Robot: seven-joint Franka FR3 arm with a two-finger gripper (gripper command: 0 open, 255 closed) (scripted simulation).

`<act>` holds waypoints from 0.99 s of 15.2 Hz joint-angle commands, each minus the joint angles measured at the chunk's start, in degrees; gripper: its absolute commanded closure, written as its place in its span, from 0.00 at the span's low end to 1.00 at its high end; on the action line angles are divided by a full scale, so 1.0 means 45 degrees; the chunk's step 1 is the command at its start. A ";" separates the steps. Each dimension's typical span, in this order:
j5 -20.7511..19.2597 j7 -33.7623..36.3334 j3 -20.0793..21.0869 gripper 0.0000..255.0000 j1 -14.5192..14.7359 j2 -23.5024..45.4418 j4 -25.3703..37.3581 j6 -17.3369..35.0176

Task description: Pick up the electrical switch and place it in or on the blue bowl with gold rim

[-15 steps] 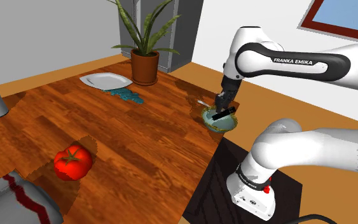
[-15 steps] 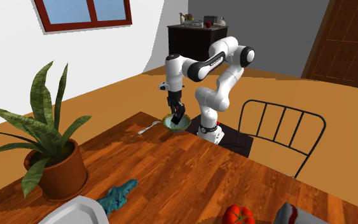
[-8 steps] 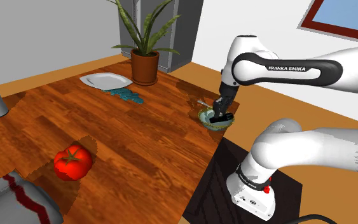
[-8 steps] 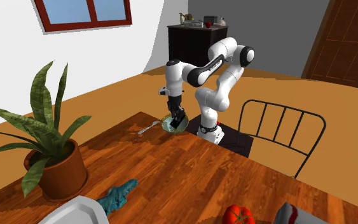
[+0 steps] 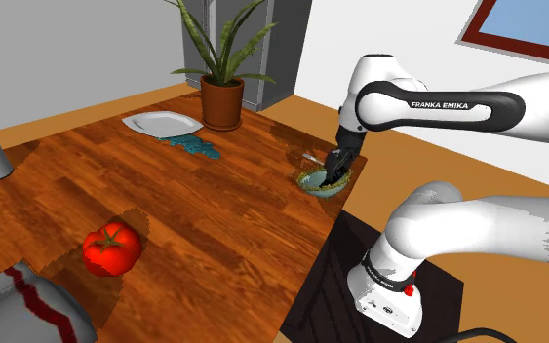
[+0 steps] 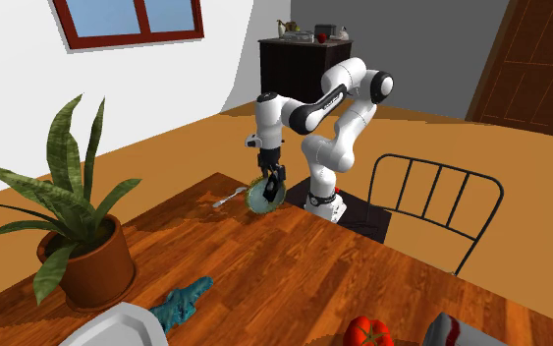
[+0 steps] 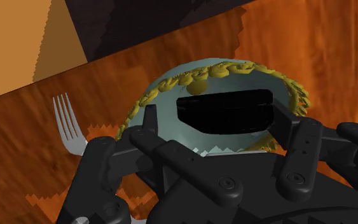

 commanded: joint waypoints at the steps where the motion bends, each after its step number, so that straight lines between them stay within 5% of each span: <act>1: 0.0000 0.0000 0.0000 0.00 0.0000 0.0000 0.0000 0.0000; 7: 0.0176 -0.0014 0.0159 0.00 0.0095 -0.0057 0.1594 -0.1648; 15: 0.0175 -0.0014 0.0158 0.00 0.0096 -0.0057 0.1594 -0.1648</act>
